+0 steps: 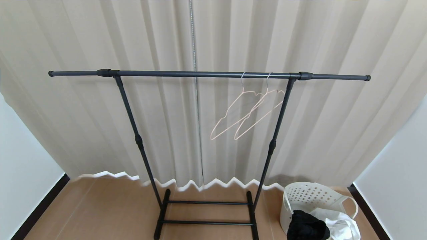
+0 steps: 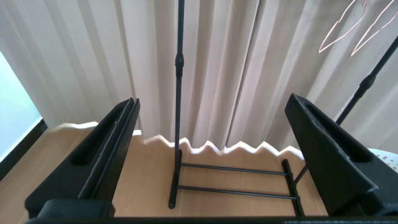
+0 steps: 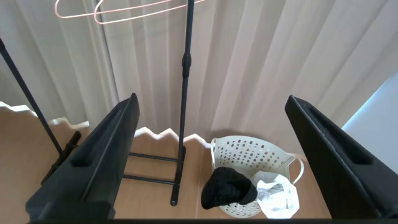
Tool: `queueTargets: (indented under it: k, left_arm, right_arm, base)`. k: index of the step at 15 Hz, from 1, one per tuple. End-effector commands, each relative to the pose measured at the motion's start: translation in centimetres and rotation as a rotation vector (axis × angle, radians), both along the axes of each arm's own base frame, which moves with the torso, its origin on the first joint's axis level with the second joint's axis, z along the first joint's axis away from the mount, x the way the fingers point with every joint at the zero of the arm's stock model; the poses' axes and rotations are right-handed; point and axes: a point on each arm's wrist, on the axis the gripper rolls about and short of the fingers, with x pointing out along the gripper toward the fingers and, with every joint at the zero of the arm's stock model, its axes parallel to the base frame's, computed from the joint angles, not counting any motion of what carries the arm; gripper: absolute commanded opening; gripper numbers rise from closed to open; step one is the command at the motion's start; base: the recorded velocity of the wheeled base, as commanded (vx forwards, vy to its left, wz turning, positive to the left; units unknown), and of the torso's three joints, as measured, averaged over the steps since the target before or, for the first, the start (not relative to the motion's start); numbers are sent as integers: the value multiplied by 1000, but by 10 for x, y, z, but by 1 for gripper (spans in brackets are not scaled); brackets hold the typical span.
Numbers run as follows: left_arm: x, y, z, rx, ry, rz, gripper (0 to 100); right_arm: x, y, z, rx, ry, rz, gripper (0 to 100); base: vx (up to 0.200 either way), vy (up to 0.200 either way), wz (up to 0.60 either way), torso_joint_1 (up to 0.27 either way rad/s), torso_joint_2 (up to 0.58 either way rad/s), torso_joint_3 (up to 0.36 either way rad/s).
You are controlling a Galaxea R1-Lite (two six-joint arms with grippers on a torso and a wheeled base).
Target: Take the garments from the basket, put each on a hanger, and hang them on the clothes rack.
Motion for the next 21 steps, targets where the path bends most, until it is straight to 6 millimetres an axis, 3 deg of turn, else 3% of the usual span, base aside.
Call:
queueTargets:
  k: [1, 18, 21]
  left_arm:
    - [0, 0, 0, -1, 2, 0, 100]
    - [0, 0, 0, 2, 2, -3, 100]
    - [0, 0, 0, 1, 1, -1, 100]
  right_arm:
    - [0, 0, 0, -1, 0, 1, 100]
    - [0, 0, 0, 23, -2, 3, 100]
    - [0, 0, 0, 25, -2, 3, 100]
  base:
    - [0, 0, 0, 0, 0, 0]
    - [0, 0, 0, 0, 0, 0]
    - [0, 0, 0, -139, 326, 173]
